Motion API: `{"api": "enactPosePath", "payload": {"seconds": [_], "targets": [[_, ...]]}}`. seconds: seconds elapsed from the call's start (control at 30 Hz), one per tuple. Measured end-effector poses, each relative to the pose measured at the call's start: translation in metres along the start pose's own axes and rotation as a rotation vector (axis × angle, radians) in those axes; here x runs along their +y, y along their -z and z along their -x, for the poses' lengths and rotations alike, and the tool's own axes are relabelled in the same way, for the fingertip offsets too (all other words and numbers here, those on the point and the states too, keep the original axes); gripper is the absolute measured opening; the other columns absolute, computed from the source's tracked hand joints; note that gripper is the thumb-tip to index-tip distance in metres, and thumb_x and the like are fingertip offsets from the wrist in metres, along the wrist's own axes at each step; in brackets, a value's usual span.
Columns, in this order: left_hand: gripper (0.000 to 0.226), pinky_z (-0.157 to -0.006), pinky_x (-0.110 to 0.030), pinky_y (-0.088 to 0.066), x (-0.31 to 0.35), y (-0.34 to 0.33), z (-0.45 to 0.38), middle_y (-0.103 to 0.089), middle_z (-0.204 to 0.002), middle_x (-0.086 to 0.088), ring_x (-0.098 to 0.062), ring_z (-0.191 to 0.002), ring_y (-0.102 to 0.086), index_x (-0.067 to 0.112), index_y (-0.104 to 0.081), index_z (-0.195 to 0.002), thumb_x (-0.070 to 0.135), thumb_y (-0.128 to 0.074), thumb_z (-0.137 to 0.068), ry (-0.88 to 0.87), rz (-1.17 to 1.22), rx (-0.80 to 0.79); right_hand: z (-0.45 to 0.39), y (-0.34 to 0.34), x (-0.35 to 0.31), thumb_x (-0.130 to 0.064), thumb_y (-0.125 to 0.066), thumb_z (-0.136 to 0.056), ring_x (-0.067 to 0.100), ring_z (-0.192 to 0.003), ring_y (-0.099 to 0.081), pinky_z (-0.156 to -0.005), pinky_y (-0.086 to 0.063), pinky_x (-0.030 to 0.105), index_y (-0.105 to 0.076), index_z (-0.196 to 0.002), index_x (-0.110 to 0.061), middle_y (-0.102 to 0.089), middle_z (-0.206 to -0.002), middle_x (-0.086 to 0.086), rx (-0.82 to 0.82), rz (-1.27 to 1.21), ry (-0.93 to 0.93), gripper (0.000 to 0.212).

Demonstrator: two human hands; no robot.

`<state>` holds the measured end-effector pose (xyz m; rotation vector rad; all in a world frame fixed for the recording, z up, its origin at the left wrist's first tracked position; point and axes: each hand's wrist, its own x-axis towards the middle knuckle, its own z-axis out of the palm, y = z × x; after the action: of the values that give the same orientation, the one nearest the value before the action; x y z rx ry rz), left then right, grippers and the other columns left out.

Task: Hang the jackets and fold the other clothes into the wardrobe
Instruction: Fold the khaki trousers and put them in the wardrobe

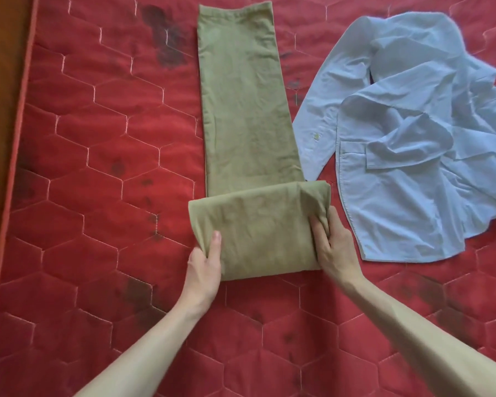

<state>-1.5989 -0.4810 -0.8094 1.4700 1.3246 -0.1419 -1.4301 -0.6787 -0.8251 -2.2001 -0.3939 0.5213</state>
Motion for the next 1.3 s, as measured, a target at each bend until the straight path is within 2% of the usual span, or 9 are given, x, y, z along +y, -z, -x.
{"api": "enactPosePath", "payload": {"seconds": [0.13, 0.33, 0.5, 0.67, 0.77, 0.9, 1.07, 1.2, 1.3], "targets": [[0.035, -0.066, -0.01, -0.039, -0.004, -0.006, -0.006, -0.061, -0.086, 0.013, 0.017, -0.076, -0.058, 0.021, -0.054, -0.098, 0.052, -0.042, -0.106, -0.139, -0.065, 0.069, -0.026, -0.013, 0.003, -0.044, -0.042, -0.107, 0.021, -0.054, -0.049, -0.059, -0.037, 0.045, -0.042, -0.088, -0.033, -0.055, -0.058, -0.006, -0.018, 0.052, -0.055, 0.022], [0.044, -0.075, -0.044, -0.052, -0.001, -0.01, -0.022, -0.073, -0.088, -0.007, -0.033, -0.086, -0.07, 0.013, -0.055, -0.103, 0.055, -0.042, -0.104, -0.24, -0.205, 0.155, -0.027, -0.021, 0.001, -0.042, -0.04, -0.109, 0.044, -0.07, -0.059, -0.062, -0.04, 0.049, -0.041, -0.087, -0.028, -0.06, -0.065, 0.008, 0.05, 0.16, -0.174, 0.026], [0.04, -0.069, -0.038, -0.048, -0.001, -0.012, -0.021, -0.073, -0.083, 0.003, -0.028, -0.08, -0.071, 0.02, -0.061, -0.1, 0.058, -0.048, -0.103, -0.246, -0.232, 0.267, -0.018, -0.03, -0.001, -0.053, -0.032, -0.106, 0.047, -0.072, -0.065, -0.062, -0.038, 0.043, -0.05, -0.102, -0.021, -0.065, -0.073, 0.022, 0.158, 0.456, -0.207, 0.037], [0.04, -0.079, -0.031, -0.048, 0.001, -0.006, -0.021, -0.072, -0.1, 0.018, -0.013, -0.096, -0.07, 0.029, -0.057, -0.127, 0.057, -0.04, -0.105, -0.266, -0.15, 0.213, -0.012, -0.031, 0.0, -0.048, -0.031, -0.105, 0.046, -0.066, -0.066, -0.06, -0.034, 0.04, -0.049, -0.098, -0.017, -0.063, -0.067, 0.02, 0.204, 0.515, -0.227, 0.037], [0.066, -0.089, -0.041, -0.052, 0.003, -0.006, -0.021, -0.074, -0.122, -0.007, -0.033, -0.11, -0.069, 0.019, -0.033, -0.156, 0.057, -0.037, -0.102, -0.295, -0.309, 0.186, -0.009, -0.034, 0.0, -0.043, -0.036, -0.106, 0.043, -0.074, -0.066, -0.062, -0.034, 0.04, -0.051, -0.1, -0.016, -0.06, -0.07, 0.014, 0.22, 0.482, -0.258, 0.031], [0.068, -0.098, -0.048, -0.054, 0.01, -0.005, -0.018, -0.048, -0.159, -0.003, -0.034, -0.127, -0.062, 0.042, -0.002, -0.161, 0.056, -0.036, -0.105, -0.405, -0.363, 0.199, -0.004, -0.034, -0.006, -0.028, -0.046, -0.105, 0.034, -0.12, -0.055, -0.097, -0.042, 0.044, -0.052, -0.138, -0.012, -0.058, -0.124, 0.012, 0.353, 0.345, -0.113, 0.037], [0.061, -0.102, -0.05, -0.048, 0.01, -0.001, -0.042, -0.043, -0.152, 0.003, -0.023, -0.134, -0.044, 0.036, -0.017, -0.162, 0.057, -0.031, -0.106, -0.482, -0.464, 0.29, -0.013, -0.037, -0.01, -0.035, -0.048, -0.106, 0.029, -0.159, -0.024, -0.128, -0.021, 0.045, -0.036, -0.161, -0.016, -0.029, -0.17, 0.008, 0.171, 0.563, 0.446, 0.06], [0.07, -0.122, -0.051, -0.029, 0.015, 0.0, -0.054, -0.03, -0.162, -0.016, -0.033, -0.15, -0.032, 0.009, -0.025, -0.162, 0.034, -0.051, -0.102, -0.676, -0.602, 0.417, -0.015, -0.05, -0.002, -0.05, -0.044, -0.104, 0.025, -0.161, -0.015, -0.13, -0.016, 0.046, -0.033, -0.163, -0.022, -0.023, -0.173, 0.003, 0.08, 0.655, 0.323, 0.067], [0.064, -0.129, -0.053, -0.015, 0.017, -0.001, -0.064, -0.014, -0.173, -0.015, -0.032, -0.16, -0.012, 0.011, -0.026, -0.164, 0.034, -0.041, -0.106, -0.955, -0.889, 0.263, -0.014, -0.053, 0.004, -0.055, -0.041, -0.103, 0.024, -0.161, -0.013, -0.131, -0.012, 0.044, -0.028, -0.165, -0.021, -0.019, -0.174, 0.002, 0.082, 0.656, 0.252, 0.072]]}}
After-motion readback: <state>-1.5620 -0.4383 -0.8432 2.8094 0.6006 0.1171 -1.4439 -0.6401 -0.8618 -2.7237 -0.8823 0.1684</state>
